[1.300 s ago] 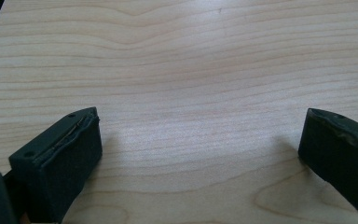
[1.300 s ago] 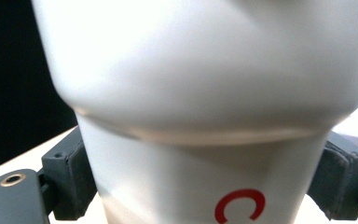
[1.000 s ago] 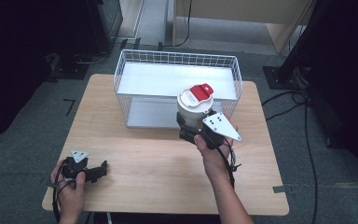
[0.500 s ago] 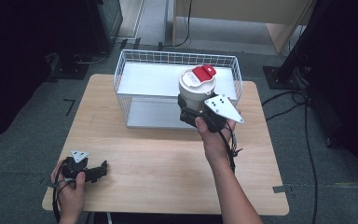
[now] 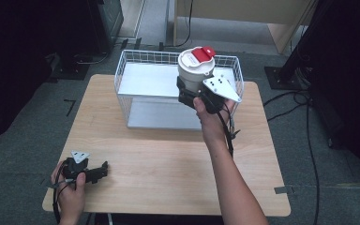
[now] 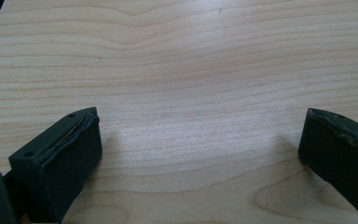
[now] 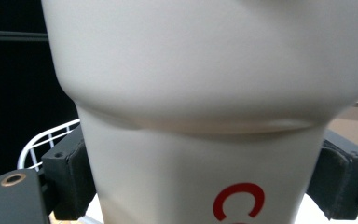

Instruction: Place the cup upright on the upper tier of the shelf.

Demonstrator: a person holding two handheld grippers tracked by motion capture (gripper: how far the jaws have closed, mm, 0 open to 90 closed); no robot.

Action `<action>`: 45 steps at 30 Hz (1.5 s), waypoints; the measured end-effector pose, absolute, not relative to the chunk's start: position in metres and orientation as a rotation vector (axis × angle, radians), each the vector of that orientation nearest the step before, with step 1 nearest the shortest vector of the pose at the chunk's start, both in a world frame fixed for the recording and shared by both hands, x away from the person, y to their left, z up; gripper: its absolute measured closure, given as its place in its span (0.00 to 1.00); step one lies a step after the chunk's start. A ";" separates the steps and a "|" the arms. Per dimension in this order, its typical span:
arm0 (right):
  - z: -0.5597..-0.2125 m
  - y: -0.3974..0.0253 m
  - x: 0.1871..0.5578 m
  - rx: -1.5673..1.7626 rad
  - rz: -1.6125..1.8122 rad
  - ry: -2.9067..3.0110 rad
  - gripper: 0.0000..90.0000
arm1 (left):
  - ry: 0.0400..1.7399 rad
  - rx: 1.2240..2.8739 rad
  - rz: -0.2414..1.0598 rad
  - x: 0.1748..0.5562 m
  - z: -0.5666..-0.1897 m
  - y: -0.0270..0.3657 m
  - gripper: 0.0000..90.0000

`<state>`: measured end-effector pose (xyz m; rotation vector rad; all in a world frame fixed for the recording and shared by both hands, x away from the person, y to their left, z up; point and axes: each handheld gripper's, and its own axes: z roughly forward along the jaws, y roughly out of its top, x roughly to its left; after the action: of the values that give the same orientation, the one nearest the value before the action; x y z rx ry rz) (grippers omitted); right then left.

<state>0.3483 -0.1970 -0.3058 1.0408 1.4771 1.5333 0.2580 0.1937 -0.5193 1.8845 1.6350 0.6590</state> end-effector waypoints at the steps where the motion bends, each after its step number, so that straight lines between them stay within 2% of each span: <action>1: -0.306 -0.196 0.351 1.044 1.535 1.475 0.13 | 1.635 1.884 0.659 0.258 -0.519 0.194 0.00; 22: -0.321 -0.187 0.411 1.106 1.470 1.479 0.13 | 1.636 1.889 0.656 0.258 -0.519 0.194 0.00; 45: -0.328 -0.183 0.431 1.124 1.409 1.458 0.13 | 1.636 1.889 0.656 0.258 -0.519 0.194 0.00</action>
<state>0.4307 -0.1826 -0.3281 1.1242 1.4583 1.4085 0.2579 0.1938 -0.5191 1.8890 1.6356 0.6561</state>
